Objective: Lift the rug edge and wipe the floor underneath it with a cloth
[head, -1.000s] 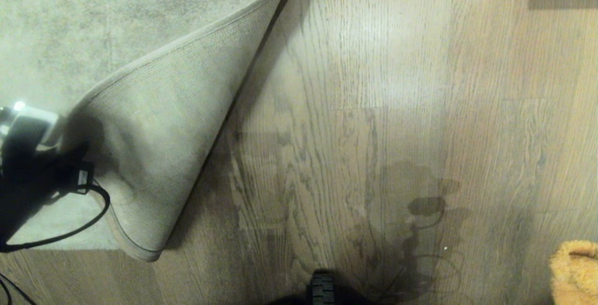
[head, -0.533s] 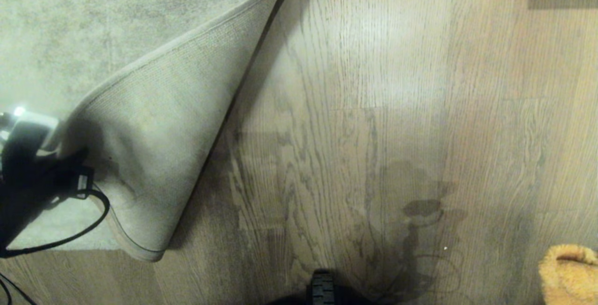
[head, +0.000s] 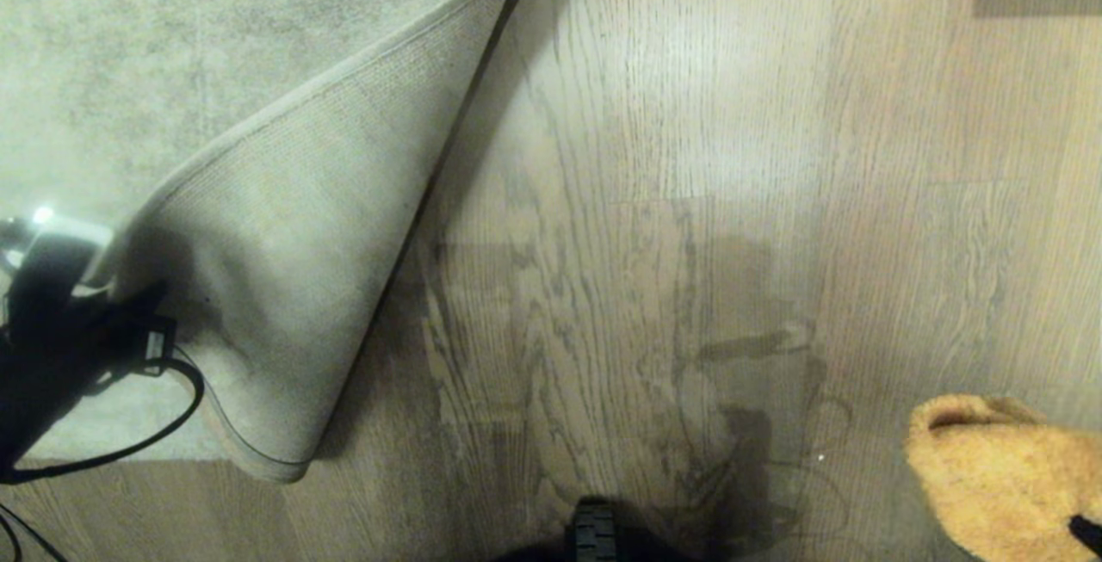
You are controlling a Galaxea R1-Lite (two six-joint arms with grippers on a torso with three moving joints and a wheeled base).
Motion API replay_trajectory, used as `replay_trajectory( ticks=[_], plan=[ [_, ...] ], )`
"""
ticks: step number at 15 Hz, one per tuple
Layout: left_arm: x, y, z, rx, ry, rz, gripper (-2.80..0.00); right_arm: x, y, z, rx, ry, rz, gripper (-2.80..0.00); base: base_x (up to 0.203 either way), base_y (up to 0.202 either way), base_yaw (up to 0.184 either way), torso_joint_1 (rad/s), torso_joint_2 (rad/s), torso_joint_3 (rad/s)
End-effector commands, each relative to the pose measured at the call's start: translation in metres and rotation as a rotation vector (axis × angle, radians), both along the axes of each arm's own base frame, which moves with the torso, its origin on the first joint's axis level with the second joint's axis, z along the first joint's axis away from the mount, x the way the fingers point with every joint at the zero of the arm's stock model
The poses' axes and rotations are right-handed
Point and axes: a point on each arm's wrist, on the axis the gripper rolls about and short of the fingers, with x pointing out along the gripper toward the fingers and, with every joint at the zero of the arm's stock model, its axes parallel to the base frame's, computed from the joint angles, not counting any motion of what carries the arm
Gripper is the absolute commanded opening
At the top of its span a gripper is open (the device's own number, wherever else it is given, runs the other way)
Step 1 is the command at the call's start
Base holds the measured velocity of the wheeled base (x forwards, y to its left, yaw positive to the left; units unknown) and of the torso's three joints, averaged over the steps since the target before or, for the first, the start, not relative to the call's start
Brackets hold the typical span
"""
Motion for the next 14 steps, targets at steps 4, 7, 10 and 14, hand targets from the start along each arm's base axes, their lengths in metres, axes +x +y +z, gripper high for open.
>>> replay_trajectory(
  ticks=[4, 7, 10, 14],
  plan=[
    [0.002, 0.0, -0.003, 0.004, 0.011, -0.003, -2.8, 0.091, 0.035, 0.014, -0.063, 0.207, 0.274, -2.8, 0.0, 0.0, 0.0, 0.0, 0.0, 0.0],
    [0.003, 0.0, -0.003, 0.003, 0.01, -0.003, -2.8, 0.14, 0.081, 0.008, -0.104, 0.218, 0.395, -2.8, 0.0, 0.0, 0.0, 0.0, 0.0, 0.0],
    [0.004, 0.0, -0.002, 0.005, 0.009, -0.003, -2.8, 0.191, 0.146, -0.005, -0.113, 0.163, 0.47, -2.8, 0.0, 0.0, 0.0, 0.0, 0.0, 0.0],
    [0.003, 0.0, -0.001, 0.005, 0.003, -0.002, -2.8, 0.243, 0.253, -0.007, -0.013, -0.034, 0.516, -2.8, 0.0, 0.0, 0.0, 0.0, 0.0, 0.0]
  ],
)
